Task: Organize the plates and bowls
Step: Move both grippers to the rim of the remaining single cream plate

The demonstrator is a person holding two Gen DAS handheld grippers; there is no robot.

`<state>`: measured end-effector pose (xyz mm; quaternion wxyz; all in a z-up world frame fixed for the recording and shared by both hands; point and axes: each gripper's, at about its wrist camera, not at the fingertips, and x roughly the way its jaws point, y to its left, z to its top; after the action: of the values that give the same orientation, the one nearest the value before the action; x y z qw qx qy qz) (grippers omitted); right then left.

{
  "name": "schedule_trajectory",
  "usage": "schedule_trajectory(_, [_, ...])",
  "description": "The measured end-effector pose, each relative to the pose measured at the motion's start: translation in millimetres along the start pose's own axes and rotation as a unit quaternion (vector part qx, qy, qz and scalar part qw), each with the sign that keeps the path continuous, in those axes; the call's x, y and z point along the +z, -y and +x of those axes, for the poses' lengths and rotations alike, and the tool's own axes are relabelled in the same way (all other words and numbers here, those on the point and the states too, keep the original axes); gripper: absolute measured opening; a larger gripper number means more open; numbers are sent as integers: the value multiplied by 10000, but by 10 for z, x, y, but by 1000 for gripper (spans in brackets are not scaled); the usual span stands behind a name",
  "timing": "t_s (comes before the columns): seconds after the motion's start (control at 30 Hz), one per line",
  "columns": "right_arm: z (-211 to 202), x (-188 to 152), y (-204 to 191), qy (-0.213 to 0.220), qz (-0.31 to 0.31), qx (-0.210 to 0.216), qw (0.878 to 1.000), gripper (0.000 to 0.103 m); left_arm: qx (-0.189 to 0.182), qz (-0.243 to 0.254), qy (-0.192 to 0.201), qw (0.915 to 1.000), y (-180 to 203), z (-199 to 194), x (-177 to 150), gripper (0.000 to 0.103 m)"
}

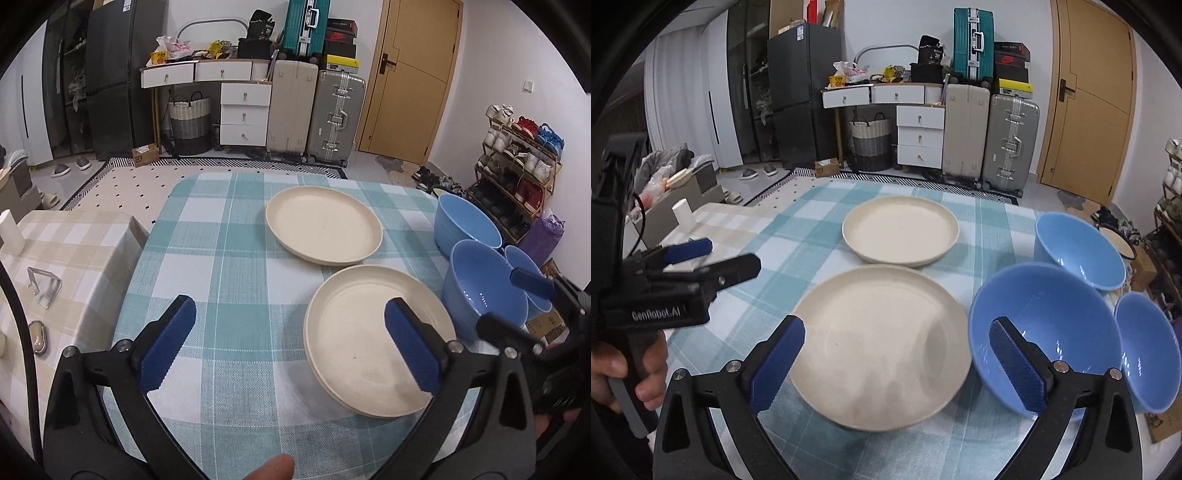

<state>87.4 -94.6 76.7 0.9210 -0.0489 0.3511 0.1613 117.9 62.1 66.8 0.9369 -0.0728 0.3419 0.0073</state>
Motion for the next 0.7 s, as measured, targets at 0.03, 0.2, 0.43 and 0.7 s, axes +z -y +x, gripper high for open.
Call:
schedule_trajectory(0.03, [-18,52,22,6,-14,22,10000,102,-4,8,19,10000,8,-22,30,102])
schedule_trajectory(0.2, [-101,335,142,101,-108,12,9999,102,-37,40,113,9999,64,-95,199,102])
schedule_trajectory(0.43, [-93,670,279,92,-78,238,9996,102,2,113,109,9999,122,-58,414,102])
schedule_trajectory(0.7, [87,959,363,-26,-13,346,9994,102,25,85,25,10000,85,105,593,102])
